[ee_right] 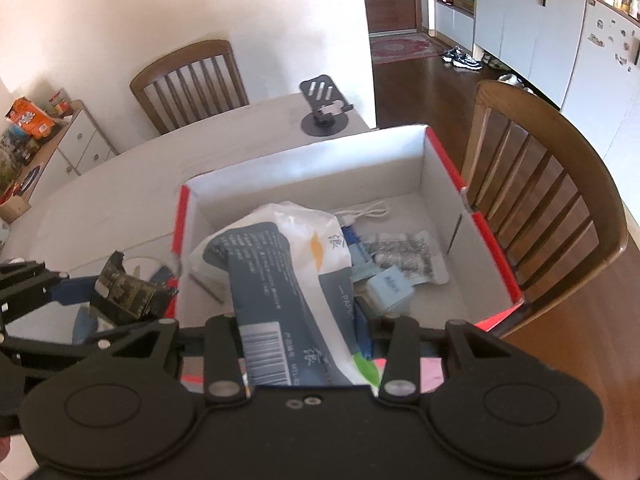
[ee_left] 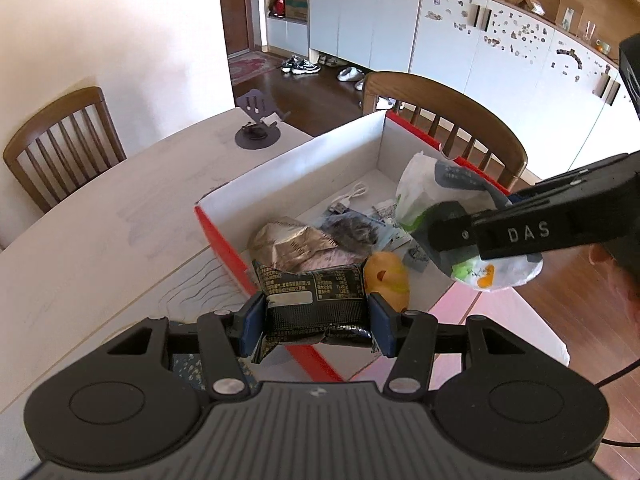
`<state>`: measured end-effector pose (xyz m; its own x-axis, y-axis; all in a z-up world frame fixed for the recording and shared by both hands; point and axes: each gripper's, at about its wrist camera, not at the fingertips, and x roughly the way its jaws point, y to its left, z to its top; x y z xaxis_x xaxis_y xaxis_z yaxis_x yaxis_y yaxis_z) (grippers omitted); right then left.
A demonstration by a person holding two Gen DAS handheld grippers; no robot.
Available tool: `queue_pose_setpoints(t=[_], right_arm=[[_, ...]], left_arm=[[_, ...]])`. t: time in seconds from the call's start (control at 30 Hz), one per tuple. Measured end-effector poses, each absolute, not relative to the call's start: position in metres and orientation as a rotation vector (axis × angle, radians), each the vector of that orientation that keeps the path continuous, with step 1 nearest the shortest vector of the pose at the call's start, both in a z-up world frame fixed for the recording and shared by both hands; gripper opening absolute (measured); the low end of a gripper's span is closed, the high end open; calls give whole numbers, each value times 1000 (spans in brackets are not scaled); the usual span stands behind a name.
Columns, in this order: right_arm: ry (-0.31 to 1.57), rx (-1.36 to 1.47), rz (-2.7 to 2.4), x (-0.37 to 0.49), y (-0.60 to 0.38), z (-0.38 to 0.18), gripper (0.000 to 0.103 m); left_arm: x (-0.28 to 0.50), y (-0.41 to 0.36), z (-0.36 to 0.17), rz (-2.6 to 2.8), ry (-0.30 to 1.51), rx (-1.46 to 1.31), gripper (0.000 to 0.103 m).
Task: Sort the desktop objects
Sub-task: 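Lift the white bag and dark packet and carry both over the shoebox, then lower both items into the shoebox and open both tools to release them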
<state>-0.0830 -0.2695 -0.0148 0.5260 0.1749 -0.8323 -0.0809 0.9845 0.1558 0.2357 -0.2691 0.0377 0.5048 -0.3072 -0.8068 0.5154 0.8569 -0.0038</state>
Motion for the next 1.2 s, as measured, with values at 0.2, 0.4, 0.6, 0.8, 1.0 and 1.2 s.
queue_pose_setpoints(t=[0.2, 0.4, 0.6, 0.8, 1.0, 1.2], right_arm=[[1008, 95, 139, -65, -283, -21, 41], [1016, 92, 118, -47, -294, -31, 41], [1032, 106, 89, -25, -306, -45, 41], [1061, 103, 93, -7, -305, -58, 41], [1071, 126, 87, 15, -306, -63, 41], [1109, 150, 61, 31, -310, -77, 41]], left_arm=[[251, -285, 30, -510, 930, 256, 54], [265, -299, 21, -522, 951, 263, 54], [280, -311, 8, -518, 978, 277, 54], [290, -318, -4, -530, 1004, 297, 54], [300, -321, -12, -519, 1027, 297, 54], [305, -320, -18, -514, 1053, 286, 54]])
